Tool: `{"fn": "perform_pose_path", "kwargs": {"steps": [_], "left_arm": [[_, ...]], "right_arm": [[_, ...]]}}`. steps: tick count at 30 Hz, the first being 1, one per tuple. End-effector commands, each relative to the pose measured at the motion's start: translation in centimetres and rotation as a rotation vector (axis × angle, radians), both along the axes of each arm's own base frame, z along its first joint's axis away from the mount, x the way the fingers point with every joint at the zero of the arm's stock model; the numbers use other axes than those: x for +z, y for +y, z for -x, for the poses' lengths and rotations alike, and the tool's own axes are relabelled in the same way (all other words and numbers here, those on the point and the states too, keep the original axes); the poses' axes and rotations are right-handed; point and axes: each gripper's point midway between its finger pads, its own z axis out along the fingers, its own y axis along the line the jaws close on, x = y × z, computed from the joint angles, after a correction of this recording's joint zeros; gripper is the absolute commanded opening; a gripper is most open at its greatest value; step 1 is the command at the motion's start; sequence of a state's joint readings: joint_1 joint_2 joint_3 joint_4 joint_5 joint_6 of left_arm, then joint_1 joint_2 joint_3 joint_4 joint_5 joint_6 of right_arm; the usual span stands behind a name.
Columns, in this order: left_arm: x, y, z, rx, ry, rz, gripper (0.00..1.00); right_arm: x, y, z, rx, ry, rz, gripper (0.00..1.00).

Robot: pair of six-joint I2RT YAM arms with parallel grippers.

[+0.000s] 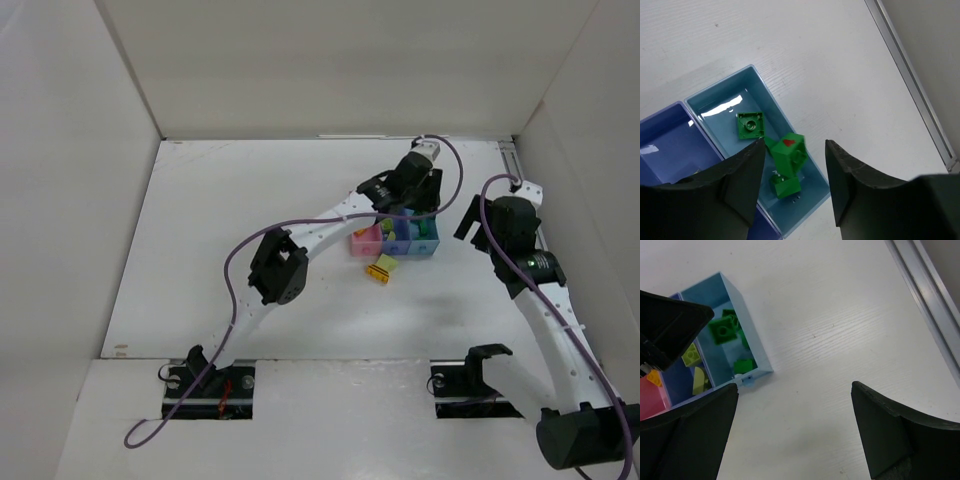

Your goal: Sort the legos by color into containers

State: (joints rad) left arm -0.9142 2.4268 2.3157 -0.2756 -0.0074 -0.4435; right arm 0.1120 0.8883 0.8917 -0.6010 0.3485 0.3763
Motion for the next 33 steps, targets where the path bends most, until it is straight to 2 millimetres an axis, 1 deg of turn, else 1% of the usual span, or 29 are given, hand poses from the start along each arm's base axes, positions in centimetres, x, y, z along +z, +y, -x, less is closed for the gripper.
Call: {"fn": "perform_pose_path", "kwargs": {"steps": [1, 2, 5, 6, 8, 10, 11, 12, 13, 14, 15, 16, 17, 18, 19, 20, 21, 22, 23, 24, 25, 26, 27, 28, 29, 30, 31, 32, 33], "left_arm": [[2.6, 0.0, -0.7, 0.023, -0.037, 0.044, 0.48], [2.6, 0.0, -0.7, 0.023, -0.037, 0.044, 0.53], [3.4, 0.4, -0.6, 0.032, -0.046, 0.048, 0.56], [4.3, 0.5, -0.5, 0.033, -0.055, 0.060, 0.58], [5.0, 0.9, -0.5, 0.035, -0.072, 0.057, 0.68], [5.8, 1.1, -0.3, 0.035, -0.074, 0.060, 0.86], [6.8, 1.3, -0.2, 0.031, -0.089, 0.067, 1.00], [7.0, 1.7, 0.1, 0.031, -0.081, 0.056, 1.00], [8.4, 1.9, 0.3, 0.031, -0.095, 0.074, 1.00], [8.4, 2.3, 0.6, 0.031, -0.088, 0.065, 1.00], [9.4, 3.3, 0.5, 0.042, -0.092, 0.069, 1.00], [8.4, 3.4, 0.6, 0.042, -0.079, 0.052, 1.00], [10.1, 4.5, 0.6, 0.053, -0.092, 0.069, 1.00], [9.2, 5.7, 0.4, 0.066, -0.075, 0.045, 1.00], [9.2, 6.3, 1.0, 0.066, -0.066, 0.034, 1.00], [11.2, 8.1, 0.7, 0.111, -0.087, 0.051, 1.00], [11.2, 9.1, 1.0, 0.133, -0.087, 0.032, 1.00], [9.2, 10.6, 1.5, 0.158, -0.063, -0.024, 1.00], [8.9, 11.9, 1.9, 0.186, -0.064, -0.050, 1.00], [11.0, 13.8, 2.3, 0.231, -0.099, -0.043, 1.00], [8.8, 15.3, 3.0, 0.237, -0.068, -0.089, 1.00], [8.2, 16.7, 3.6, 0.258, -0.040, -0.096, 1.00], [9.9, 18.2, 4.5, 0.286, -0.036, -0.052, 1.00], [9.4, 19.5, 4.8, 0.302, -0.010, -0.045, 1.00], [6.5, 21.2, 5.8, 0.323, 0.042, -0.089, 1.00], [5.8, 22.3, 6.3, 0.345, 0.063, -0.090, 1.00], [6.4, 23.8, 7.0, 0.372, 0.060, -0.070, 1.00], [3.7, 25.8, 7.8, 0.421, 0.111, -0.113, 1.00], [3.0, 26.7, 8.4, 0.445, 0.128, -0.123, 1.00]], "right_arm": [[1.0, -0.3, 0.2, 0.004, -0.026, 0.016, 1.00], [0.9, -0.3, 0.4, 0.009, -0.015, 0.024, 1.00], [1.3, -0.1, 0.3, 0.019, -0.025, 0.017, 1.00], [1.3, -0.1, 0.3, 0.019, -0.025, 0.017, 1.00], [1.3, 0.1, 0.2, 0.027, -0.024, 0.012, 1.00], [1.2, 0.2, 0.2, 0.036, -0.024, 0.006, 1.00], [1.2, 0.2, 0.2, 0.041, -0.021, 0.013, 1.00], [1.2, 0.4, 0.2, 0.051, -0.021, 0.007, 1.00], [1.2, 0.6, 0.2, 0.060, -0.021, 0.001, 1.00], [1.2, 0.6, 0.2, 0.060, -0.021, 0.001, 1.00], [1.2, 0.8, 0.2, 0.069, -0.020, -0.005, 1.00], [1.3, 0.8, 0.1, 0.075, -0.027, 0.003, 1.00], [1.3, 1.2, 0.0, 0.097, -0.026, -0.010, 1.00], [1.1, 1.4, -0.1, 0.111, -0.026, -0.008, 1.00], [0.8, 1.4, -0.2, 0.116, -0.014, 0.000, 1.00], [0.8, 1.5, -0.2, 0.125, -0.014, -0.005, 1.00], [0.6, 2.3, -0.3, 0.153, -0.004, -0.005, 1.00], [0.6, 2.7, -0.3, 0.167, -0.004, -0.005, 1.00], [0.7, 3.2, -0.4, 0.183, -0.013, -0.006, 1.00], [0.5, 3.6, -0.5, 0.194, -0.003, 0.000, 1.00], [0.7, 5.1, -0.5, 0.243, -0.017, -0.001, 1.00], [0.3, 6.0, -0.8, 0.271, -0.006, 0.000, 1.00], [0.1, 6.6, -0.8, 0.282, 0.002, 0.002, 1.00], [-0.2, 8.6, -0.5, 0.351, 0.013, 0.004, 1.00], [-0.6, 9.7, -0.6, 0.373, 0.020, 0.007, 1.00], [-0.9, 10.7, -0.4, 0.396, 0.029, 0.012, 1.00], [-1.1, 11.4, -0.2, 0.408, 0.034, 0.039, 1.00], [-1.1, 13.9, 0.6, 0.483, 0.036, 0.040, 1.00], [-2.2, 15.0, 1.0, 0.507, 0.075, 0.048, 1.00]]}}
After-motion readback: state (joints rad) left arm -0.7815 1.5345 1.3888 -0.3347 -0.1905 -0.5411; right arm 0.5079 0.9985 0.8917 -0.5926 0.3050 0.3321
